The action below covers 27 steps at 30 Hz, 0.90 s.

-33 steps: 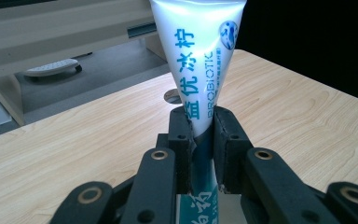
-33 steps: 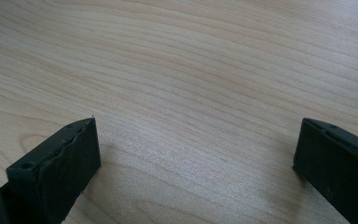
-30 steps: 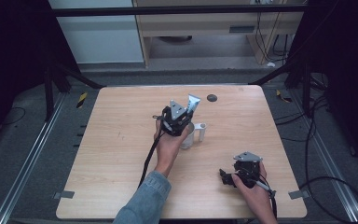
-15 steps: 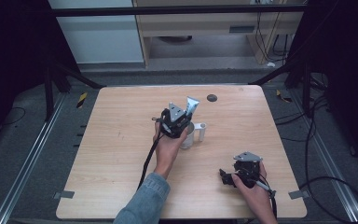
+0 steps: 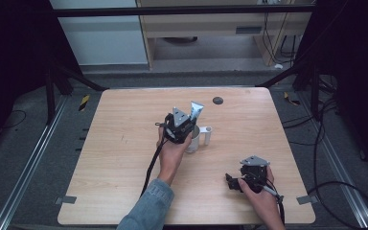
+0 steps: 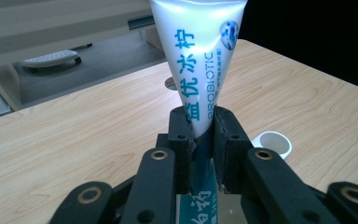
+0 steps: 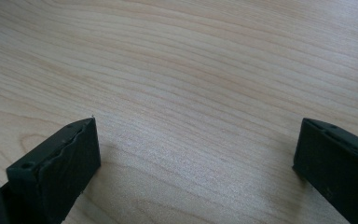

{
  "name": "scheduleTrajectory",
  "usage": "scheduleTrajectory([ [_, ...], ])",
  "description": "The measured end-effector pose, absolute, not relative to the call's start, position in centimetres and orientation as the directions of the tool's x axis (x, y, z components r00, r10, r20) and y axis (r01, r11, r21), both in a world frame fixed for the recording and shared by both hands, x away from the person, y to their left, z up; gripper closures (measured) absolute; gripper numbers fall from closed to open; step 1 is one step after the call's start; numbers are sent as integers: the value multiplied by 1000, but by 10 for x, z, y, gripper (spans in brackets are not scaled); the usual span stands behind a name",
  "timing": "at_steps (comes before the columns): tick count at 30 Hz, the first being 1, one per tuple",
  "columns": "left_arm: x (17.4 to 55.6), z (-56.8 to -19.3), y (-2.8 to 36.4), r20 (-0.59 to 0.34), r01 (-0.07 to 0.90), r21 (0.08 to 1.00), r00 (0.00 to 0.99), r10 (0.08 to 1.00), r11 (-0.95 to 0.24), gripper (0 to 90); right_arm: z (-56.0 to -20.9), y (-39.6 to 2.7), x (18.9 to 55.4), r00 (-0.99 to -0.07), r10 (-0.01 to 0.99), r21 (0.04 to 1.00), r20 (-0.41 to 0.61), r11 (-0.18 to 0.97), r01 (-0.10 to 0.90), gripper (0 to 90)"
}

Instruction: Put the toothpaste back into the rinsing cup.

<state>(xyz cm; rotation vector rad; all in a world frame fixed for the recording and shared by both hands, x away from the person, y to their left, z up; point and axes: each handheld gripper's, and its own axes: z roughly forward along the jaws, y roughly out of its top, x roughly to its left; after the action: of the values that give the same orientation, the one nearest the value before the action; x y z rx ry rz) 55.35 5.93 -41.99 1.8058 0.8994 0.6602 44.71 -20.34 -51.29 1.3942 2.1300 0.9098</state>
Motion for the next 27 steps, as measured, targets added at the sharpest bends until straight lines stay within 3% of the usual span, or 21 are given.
scheduleTrajectory([
  [27,551,-419,62,19,328,909,585,811,-258,767,-513,-203,447,-398,917,724,-3,277,632,5],
])
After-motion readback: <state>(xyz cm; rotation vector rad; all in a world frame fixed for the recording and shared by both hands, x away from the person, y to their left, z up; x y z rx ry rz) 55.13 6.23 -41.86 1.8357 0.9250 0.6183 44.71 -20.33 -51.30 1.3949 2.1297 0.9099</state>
